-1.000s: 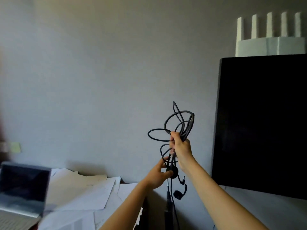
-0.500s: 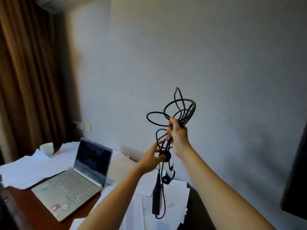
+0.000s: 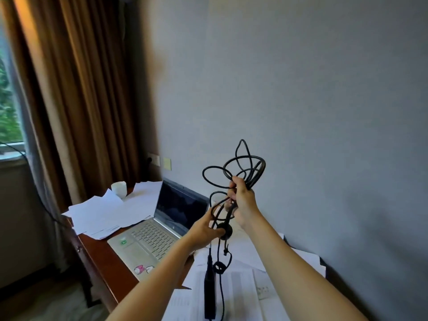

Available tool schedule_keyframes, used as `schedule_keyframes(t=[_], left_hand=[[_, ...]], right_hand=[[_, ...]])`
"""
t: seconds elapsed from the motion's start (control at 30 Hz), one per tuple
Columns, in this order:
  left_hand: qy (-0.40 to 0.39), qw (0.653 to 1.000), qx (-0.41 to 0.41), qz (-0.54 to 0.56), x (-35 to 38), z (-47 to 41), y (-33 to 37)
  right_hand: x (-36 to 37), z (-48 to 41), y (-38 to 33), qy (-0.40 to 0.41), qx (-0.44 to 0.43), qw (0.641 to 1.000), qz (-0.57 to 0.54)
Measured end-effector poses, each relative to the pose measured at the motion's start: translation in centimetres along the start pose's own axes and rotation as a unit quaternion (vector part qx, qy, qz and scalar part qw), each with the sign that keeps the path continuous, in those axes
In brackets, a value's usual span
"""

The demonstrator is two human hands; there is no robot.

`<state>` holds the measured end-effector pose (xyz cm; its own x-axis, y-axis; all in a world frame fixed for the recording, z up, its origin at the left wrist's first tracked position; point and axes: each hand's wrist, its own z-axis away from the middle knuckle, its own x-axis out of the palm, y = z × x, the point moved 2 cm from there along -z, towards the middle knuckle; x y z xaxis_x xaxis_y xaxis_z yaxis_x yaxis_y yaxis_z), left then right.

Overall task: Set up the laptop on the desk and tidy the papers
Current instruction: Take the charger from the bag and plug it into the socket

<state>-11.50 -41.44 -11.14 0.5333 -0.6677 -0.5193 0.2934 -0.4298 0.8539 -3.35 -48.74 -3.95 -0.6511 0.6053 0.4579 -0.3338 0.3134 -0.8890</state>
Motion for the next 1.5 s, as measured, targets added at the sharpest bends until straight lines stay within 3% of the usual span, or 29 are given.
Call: schedule_keyframes(t=[0.3,0.63,0.87,1.1,1.23,1.37,1.5], left_hand=[[-0.029,0.999,-0.030,-0.028,-3.2,-2.5,-5.9],[-0.122,0.987,-0.102,-0.004,-0.5,-4.0,-10.6],[-0.178,0.972,-0.152,-0.005,2.4,-5.2,-12.7],[-0.222,0.964,-0.148,-0.022,5.3,-5.2,-12.8],[-0.196,0.972,-0.119,-0.044,6.4,-5.9,-13.2],[-0.245,0.958,-0.120,-0.083,5.8,-6.8,-15.2],[-0.285,0.945,-0.087,-0.136,4.8,-8.7,-17.1]], right_hand=[[1.7,-4.0,6.4,0.057,0.039,0.998,0.002],[-1.3,-6.7,11.6,0.127,0.087,0.987,-0.040],[-5.1,-9.1,14.1,0.197,0.125,0.972,0.031],[-6.5,-10.5,14.8,0.167,0.195,0.947,0.195],[-7.1,-11.0,14.8,0.149,0.191,0.943,0.228],[-7.8,-11.8,15.4,0.189,0.210,0.934,0.218],[-8.4,-13.4,15.9,0.282,0.197,0.904,0.253]])
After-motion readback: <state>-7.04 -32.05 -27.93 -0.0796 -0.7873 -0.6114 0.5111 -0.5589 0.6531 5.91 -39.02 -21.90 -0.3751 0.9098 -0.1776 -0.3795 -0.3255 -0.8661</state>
